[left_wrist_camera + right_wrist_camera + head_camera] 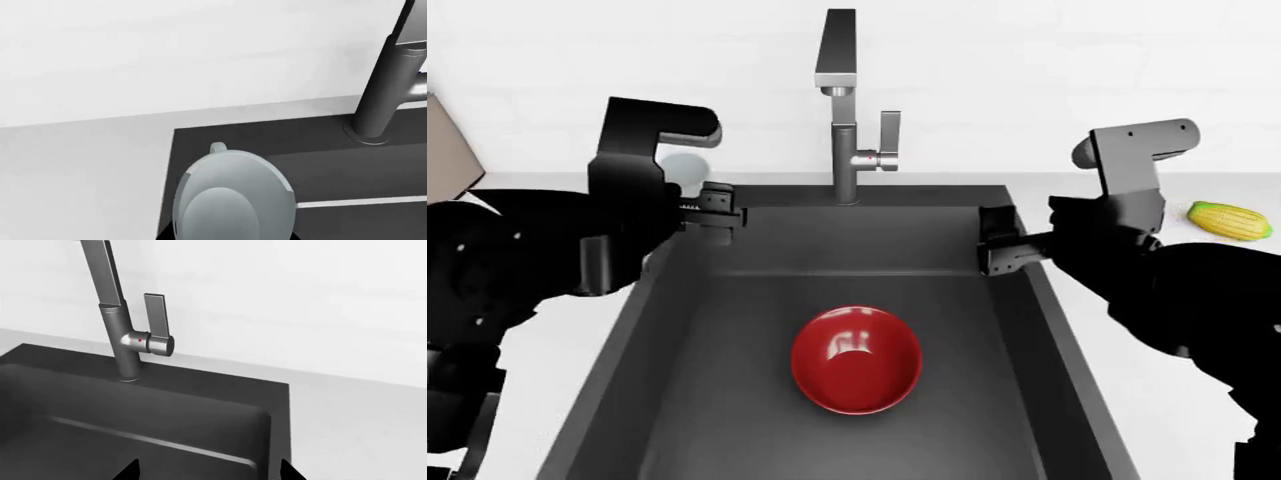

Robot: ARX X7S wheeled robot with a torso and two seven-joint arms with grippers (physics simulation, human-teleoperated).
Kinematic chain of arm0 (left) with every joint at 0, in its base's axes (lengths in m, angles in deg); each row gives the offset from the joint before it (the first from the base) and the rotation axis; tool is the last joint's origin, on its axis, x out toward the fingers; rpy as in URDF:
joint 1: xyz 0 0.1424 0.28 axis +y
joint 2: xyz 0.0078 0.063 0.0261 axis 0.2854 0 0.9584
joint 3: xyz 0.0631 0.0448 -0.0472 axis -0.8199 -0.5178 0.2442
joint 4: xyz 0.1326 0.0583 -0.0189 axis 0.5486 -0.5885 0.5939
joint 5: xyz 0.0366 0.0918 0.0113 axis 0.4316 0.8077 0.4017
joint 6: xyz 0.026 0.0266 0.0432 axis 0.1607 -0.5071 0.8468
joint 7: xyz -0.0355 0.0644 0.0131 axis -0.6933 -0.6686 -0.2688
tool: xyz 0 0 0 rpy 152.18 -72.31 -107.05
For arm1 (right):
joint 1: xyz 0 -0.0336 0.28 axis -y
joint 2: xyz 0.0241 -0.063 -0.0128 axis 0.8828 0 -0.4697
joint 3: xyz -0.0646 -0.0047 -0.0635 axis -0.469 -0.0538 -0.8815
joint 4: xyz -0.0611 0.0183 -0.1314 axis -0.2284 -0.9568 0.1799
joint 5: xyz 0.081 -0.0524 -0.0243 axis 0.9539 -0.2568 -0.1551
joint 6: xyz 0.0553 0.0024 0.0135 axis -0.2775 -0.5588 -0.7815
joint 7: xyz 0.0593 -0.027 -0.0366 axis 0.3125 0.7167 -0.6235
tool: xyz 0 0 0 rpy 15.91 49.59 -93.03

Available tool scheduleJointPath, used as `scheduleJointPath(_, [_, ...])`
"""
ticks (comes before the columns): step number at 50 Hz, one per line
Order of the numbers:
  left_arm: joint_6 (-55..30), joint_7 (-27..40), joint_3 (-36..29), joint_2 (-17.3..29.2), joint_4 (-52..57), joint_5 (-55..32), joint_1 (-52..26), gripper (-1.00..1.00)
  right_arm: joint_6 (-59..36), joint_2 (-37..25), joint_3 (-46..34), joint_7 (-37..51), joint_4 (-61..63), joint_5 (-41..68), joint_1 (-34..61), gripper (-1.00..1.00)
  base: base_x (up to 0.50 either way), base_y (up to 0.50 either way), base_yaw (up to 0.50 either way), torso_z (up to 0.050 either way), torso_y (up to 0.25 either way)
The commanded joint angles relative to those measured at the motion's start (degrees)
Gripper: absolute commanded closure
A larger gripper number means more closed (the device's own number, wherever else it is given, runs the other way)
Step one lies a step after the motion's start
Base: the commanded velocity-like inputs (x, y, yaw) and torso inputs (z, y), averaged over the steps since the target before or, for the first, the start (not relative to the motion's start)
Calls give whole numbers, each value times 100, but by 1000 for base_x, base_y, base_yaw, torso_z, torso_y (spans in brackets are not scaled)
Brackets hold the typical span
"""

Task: Pick the cup and bowl from the sink and place them on the counter for drying.

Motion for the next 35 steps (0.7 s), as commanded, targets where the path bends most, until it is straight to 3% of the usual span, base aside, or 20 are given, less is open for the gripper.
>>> scheduleJointPath(1, [-374,440,526,696,466,-561,171,100,-19,-5,-37,-25,21,68,-27,-100,0,0,0,0,0])
scheduleJointPath(14, [-94,213,503,1249,242,-224,577,100,174,-2,-153,-103,-21,-33,-153,-100,0,0,0,0,0])
scheduleJointPath(35, [456,-114,328,1261,-770,339,769,100,151,9,-238,-76,-75,-10,-102,-100,0,0,0,0,0])
